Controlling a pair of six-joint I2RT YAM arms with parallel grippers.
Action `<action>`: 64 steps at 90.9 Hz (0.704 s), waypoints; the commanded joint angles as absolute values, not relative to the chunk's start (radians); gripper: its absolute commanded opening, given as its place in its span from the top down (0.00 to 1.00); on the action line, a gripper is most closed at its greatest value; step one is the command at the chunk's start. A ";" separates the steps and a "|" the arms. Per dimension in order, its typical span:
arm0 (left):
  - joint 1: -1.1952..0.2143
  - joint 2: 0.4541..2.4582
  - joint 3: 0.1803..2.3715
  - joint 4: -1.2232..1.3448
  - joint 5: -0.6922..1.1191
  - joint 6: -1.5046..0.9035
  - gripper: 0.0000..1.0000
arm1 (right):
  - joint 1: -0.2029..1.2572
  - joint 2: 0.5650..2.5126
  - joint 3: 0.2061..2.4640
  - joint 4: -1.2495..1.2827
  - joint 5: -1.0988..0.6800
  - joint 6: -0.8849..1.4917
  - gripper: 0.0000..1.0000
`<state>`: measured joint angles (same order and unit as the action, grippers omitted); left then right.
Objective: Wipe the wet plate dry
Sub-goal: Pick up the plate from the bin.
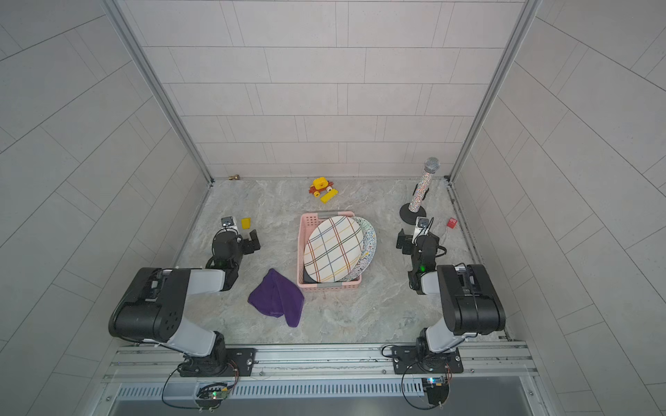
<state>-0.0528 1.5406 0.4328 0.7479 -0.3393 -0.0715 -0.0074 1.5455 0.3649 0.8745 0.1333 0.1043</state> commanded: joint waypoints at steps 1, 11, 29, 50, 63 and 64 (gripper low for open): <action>-0.058 1.524 0.427 0.758 -0.344 -0.075 0.00 | -0.005 1.534 0.379 0.870 0.143 0.101 0.00; -0.058 1.525 0.428 0.758 -0.345 -0.075 0.00 | -0.003 1.534 0.380 0.870 0.143 0.100 0.00; -0.057 1.525 0.428 0.758 -0.346 -0.077 0.00 | -0.004 1.536 0.380 0.869 0.143 0.100 0.00; -0.051 1.522 0.423 0.762 -0.328 -0.078 0.00 | -0.006 1.270 0.493 0.483 0.188 0.172 0.00; -0.055 1.388 0.617 0.301 -0.482 -0.181 0.00 | -0.008 1.074 0.909 -0.356 0.028 0.438 0.15; -0.054 1.374 0.656 0.209 -0.493 -0.212 0.00 | -0.006 1.070 0.939 -0.405 -0.008 0.455 0.17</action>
